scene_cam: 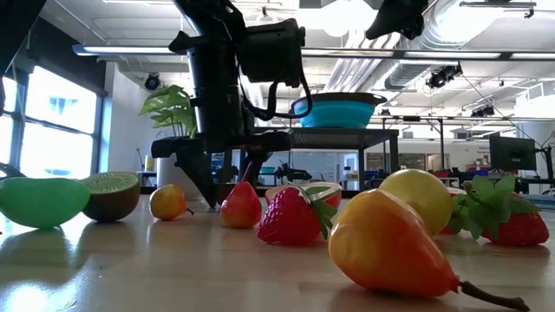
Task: Pick & Place Fruit
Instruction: Put the brown kiwi in the blue bowl on the shelf
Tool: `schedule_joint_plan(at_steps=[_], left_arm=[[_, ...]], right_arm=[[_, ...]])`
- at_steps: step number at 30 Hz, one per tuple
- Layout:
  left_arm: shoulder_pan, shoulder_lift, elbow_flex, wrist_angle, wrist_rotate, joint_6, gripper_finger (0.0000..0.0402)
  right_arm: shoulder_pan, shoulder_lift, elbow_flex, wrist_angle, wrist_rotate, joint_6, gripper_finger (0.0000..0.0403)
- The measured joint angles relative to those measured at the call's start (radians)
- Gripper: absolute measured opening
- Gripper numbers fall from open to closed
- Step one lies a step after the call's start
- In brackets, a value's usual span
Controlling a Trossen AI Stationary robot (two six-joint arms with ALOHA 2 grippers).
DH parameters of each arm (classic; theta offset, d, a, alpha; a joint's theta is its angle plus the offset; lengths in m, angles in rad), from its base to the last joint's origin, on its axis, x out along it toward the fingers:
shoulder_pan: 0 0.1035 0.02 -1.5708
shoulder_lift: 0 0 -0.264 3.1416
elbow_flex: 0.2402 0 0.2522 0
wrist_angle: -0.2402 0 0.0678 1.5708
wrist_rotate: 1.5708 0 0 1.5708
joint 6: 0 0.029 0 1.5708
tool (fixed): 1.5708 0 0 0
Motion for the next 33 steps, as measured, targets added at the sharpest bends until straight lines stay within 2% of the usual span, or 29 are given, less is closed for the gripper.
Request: schedule_joint_plan(at_steps=[16,25,33], left_arm=[[0.0,-0.021,0.001,-0.007,0.024,0.052,0.0234],[0.0,-0.136,0.002,-0.026,0.01,0.109,0.0233],[0.015,-0.278,0.001,0.051,0.0,0.204,0.0232]], right_arm=[[0.0,0.0,0.0,0.0,-0.003,0.0,0.0023],[0.0,0.0,0.0,-0.019,-0.03,-0.004,0.0023],[0.0,0.0,0.0,-0.041,-0.063,-0.03,0.0023]])
